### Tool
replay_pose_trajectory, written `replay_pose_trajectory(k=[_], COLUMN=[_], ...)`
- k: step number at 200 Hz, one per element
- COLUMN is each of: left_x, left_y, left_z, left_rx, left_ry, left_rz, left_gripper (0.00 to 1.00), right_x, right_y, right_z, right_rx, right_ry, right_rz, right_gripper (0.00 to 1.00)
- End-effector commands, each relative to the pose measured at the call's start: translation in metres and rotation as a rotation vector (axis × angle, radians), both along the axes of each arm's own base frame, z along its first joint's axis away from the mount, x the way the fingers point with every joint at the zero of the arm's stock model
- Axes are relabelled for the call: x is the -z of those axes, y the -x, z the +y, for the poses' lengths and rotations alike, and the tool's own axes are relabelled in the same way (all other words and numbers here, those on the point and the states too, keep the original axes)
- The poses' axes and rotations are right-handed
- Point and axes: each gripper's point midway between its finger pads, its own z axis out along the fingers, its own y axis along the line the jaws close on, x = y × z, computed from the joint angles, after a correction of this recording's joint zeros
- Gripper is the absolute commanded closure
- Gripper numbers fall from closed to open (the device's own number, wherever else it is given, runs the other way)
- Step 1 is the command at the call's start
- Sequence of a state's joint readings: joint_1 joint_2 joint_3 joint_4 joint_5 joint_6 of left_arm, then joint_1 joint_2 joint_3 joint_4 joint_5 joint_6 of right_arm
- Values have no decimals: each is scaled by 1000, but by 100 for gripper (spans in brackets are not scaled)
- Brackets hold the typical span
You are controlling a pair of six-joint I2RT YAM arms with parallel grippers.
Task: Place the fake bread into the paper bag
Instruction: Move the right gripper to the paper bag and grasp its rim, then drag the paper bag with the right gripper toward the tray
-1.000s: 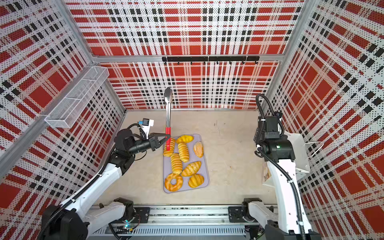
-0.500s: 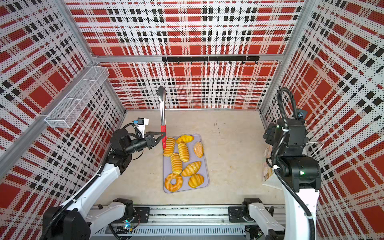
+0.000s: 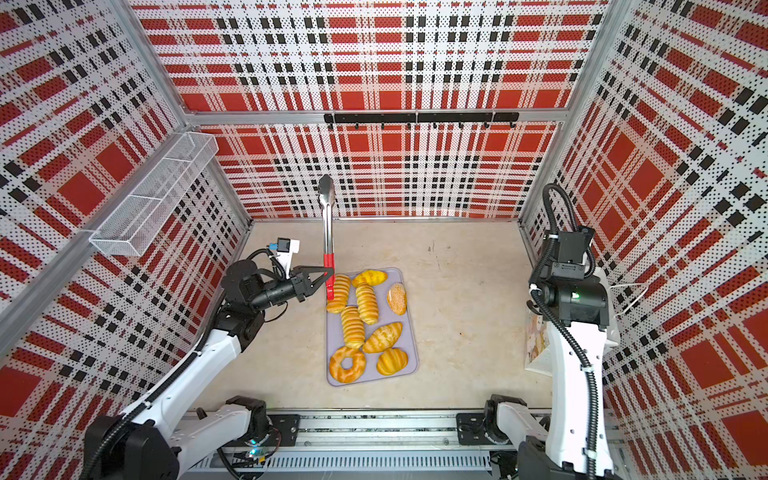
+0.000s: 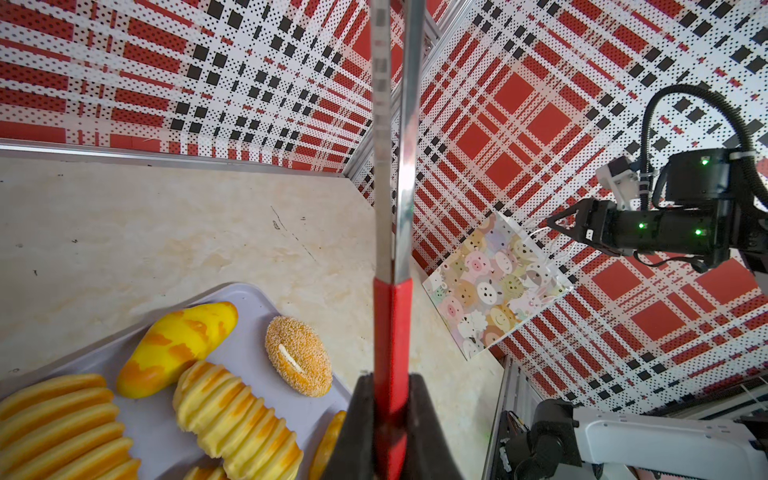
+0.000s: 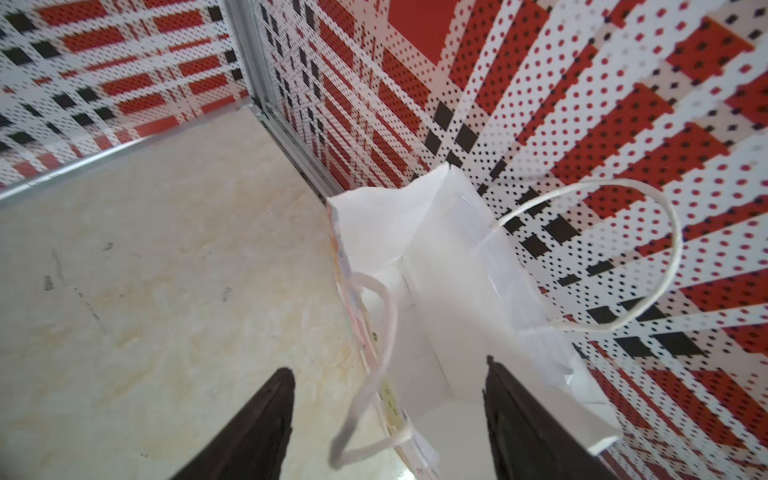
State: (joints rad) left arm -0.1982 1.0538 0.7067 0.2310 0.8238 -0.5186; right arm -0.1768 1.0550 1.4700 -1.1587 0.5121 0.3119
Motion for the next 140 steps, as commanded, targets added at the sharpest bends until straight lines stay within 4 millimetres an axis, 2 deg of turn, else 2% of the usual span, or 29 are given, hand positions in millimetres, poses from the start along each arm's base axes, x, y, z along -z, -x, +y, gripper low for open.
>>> replay_pose_trajectory(k=[1, 14, 36, 50, 80, 99, 108, 119, 125, 140], left_x=[-15, -15, -13, -12, -11, -11, -11, -11, -12, -13], left_y=[7, 8, 8, 6, 4, 2, -1, -5, -7, -10], left_z=[-3, -4, -5, -5, -6, -4, -1, 5, 9, 16], left_rx=[24, 29, 30, 27, 27, 14, -4, -37, -56, -89], left_ry=[8, 8, 4, 3, 3, -1, -11, -30, -37, -46], left_rz=[-76, -78, -73, -70, -59, -61, -61, -64, -70, -81], left_gripper=[100, 100, 100, 100, 100, 100, 100, 100, 100, 100], right_x=[2, 5, 6, 3, -1, -2, -4, -14, -19, -27], right_y=[-5, -8, -13, -24, -70, -111, -133, -160, -169, -190], right_z=[0, -1, -2, 4, 33, 72, 96, 137, 152, 203], right_rx=[-19, -26, -33, -84, -248, -389, -476, -625, -657, -775], right_ry=[-21, -30, -14, -30, -93, -40, -51, -151, -170, -154], right_rz=[-30, -24, -26, -54, -78, -42, -56, -134, -165, -186], right_gripper=[36, 47, 80, 100, 100, 100, 100, 100, 100, 100])
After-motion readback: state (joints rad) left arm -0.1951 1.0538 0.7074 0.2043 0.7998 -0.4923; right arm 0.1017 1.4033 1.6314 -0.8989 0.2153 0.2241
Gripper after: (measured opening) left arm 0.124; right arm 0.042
